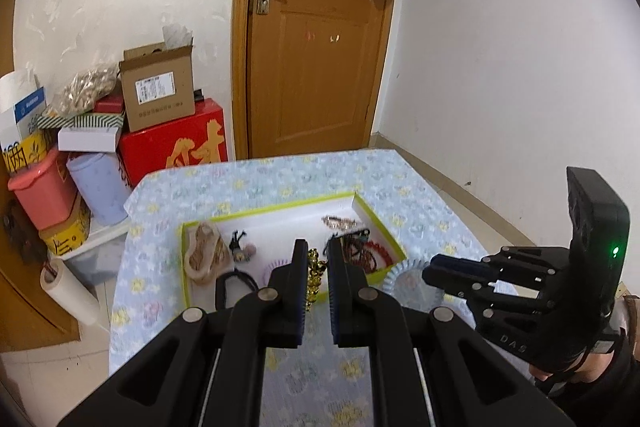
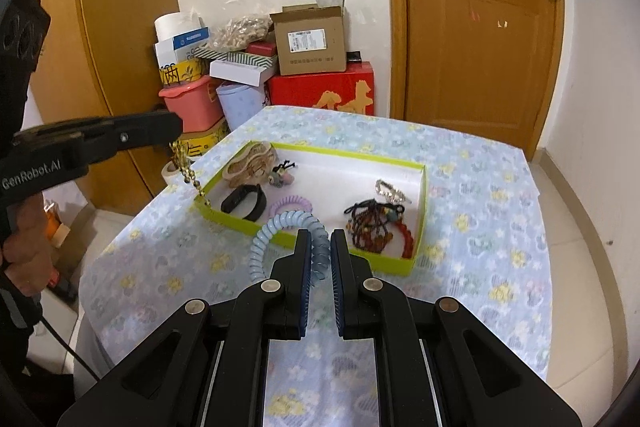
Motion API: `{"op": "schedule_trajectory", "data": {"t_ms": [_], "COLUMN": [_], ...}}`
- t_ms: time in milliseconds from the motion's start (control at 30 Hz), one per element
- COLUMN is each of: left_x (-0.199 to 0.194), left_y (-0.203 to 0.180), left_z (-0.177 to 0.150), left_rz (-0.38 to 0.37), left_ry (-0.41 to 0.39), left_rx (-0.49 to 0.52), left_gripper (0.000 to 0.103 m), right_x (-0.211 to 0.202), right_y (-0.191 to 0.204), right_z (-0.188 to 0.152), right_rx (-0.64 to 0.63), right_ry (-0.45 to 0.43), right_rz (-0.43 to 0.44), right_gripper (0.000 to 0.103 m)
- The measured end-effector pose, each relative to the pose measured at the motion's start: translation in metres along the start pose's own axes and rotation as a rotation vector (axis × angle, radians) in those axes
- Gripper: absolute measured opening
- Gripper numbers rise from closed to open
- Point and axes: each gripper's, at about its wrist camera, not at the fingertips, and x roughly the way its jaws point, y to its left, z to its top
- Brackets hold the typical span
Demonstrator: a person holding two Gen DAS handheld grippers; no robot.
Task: Organize jewelry
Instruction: 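Carry the blue coil and gold chain into the box and open both tools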
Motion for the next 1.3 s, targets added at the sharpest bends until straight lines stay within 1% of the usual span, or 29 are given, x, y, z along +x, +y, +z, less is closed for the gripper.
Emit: {"op": "schedule_trajectory", "data": {"t_ms": [400,567,667,800,1033,1300], "left_x": [0.037,0.062,0.081,0.111,0.161,0.200], "left_y": [0.013,0.019,0.023,0.029,0.043,0.056], "left_z": [0.041,0.053,0.057,0.056,0.043,0.022], "left_rz": [-0.017,-0.016,-0.016,-0.012,-0.017,-0.012], "left_ry": [0.005,0.012,0.029,0.068,0.146,0.224], "left_rx": [0.006,0.008,0.003,-0.002,-0.030,-0.065], "left_gripper": [0.009,0.009,0.009,0.009,0.009,0.009], "right_x": [0.029,0.049,0.062,0.082,0.120,0.156], "right_y": [-0.018,-0.031,-0.038,-0.046,-0.057,-0.071], "right_z": [0.027,0.039,0.046,0.053,0.059,0.055], "right_rx": [0.007,0.022,0.030,0.041,0.055,0.086], "right_ry": [0.020,0.031,0.040,0.057,0.100,0.151], "right_rz": [-0.023,-0.030,-0.034,-0.036,-0.039,-0.047], "right_gripper": [0.010,0.010,0.010,0.010,0.010,0.010]}}
